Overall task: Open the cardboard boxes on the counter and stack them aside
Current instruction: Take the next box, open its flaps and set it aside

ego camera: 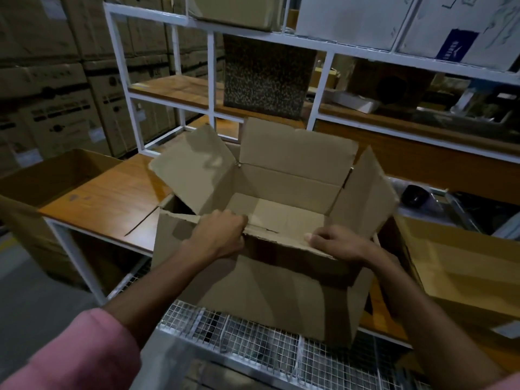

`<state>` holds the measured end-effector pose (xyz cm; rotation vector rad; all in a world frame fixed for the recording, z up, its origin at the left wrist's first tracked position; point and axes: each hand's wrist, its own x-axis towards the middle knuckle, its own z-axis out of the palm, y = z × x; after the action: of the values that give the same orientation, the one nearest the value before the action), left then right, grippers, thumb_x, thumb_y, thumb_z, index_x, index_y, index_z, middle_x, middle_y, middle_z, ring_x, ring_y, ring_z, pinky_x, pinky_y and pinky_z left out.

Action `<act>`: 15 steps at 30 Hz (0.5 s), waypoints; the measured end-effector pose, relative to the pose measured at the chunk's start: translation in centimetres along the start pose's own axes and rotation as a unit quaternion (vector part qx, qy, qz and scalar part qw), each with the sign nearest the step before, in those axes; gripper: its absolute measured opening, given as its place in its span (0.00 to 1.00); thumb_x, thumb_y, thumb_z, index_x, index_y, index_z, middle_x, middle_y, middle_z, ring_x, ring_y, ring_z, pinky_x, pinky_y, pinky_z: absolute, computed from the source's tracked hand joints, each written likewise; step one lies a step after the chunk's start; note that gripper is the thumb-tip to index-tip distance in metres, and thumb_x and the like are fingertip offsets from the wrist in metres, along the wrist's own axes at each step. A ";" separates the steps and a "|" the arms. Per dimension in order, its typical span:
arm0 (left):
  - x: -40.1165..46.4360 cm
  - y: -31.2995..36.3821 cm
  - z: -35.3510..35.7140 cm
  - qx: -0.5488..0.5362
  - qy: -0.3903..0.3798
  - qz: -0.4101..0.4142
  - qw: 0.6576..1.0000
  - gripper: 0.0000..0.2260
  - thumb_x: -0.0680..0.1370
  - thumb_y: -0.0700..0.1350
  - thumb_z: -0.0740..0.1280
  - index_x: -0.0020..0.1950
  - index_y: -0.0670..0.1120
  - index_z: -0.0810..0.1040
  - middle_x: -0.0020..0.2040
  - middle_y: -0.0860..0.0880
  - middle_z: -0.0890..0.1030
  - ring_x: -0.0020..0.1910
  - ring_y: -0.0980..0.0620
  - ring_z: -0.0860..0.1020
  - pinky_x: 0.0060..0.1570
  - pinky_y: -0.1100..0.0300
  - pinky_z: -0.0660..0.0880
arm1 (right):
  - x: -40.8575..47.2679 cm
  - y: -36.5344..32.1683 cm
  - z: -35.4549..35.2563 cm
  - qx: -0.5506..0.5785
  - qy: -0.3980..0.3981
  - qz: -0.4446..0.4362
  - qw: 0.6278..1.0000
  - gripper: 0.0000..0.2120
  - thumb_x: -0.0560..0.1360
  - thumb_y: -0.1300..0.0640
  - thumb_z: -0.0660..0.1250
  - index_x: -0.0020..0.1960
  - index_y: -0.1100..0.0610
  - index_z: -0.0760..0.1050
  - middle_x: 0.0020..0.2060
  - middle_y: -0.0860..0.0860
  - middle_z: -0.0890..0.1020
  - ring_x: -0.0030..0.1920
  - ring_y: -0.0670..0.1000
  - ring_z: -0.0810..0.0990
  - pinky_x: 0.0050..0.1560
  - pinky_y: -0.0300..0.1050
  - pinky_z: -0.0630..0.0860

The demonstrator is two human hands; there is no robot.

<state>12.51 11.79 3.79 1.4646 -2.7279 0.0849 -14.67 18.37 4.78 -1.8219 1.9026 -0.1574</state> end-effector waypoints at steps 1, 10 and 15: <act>0.1 0.4 -0.2 0.008 0.008 -0.009 1.000 0.11 0.76 0.44 0.61 0.56 0.46 0.76 0.54 0.40 0.80 0.53 0.36 0.79 0.44 0.50 0.71 | -0.4 -0.3 -0.2 -0.005 0.024 0.003 1.000 0.19 0.82 0.42 0.57 0.40 0.51 0.76 0.33 0.45 0.75 0.35 0.45 0.73 0.40 0.43 0.69; 2.6 2.0 0.1 0.009 -0.007 -0.048 0.999 0.13 0.76 0.45 0.61 0.58 0.45 0.78 0.56 0.42 0.80 0.56 0.38 0.79 0.49 0.50 0.73 | -2.6 1.9 0.5 -0.009 0.194 0.055 0.979 0.23 0.82 0.40 0.55 0.43 0.54 0.79 0.34 0.50 0.80 0.35 0.49 0.79 0.40 0.45 0.76; 2.2 2.0 1.3 0.005 0.001 -0.044 0.999 0.12 0.75 0.46 0.62 0.57 0.45 0.76 0.54 0.42 0.80 0.54 0.37 0.79 0.45 0.51 0.71 | -2.3 3.1 2.2 0.014 0.225 0.093 0.970 0.30 0.82 0.37 0.52 0.35 0.56 0.77 0.31 0.52 0.80 0.34 0.52 0.79 0.41 0.51 0.77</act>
<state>9.62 10.96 2.62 1.5829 -2.6622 0.0971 -16.59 21.46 2.20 -1.6761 2.3504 -0.5716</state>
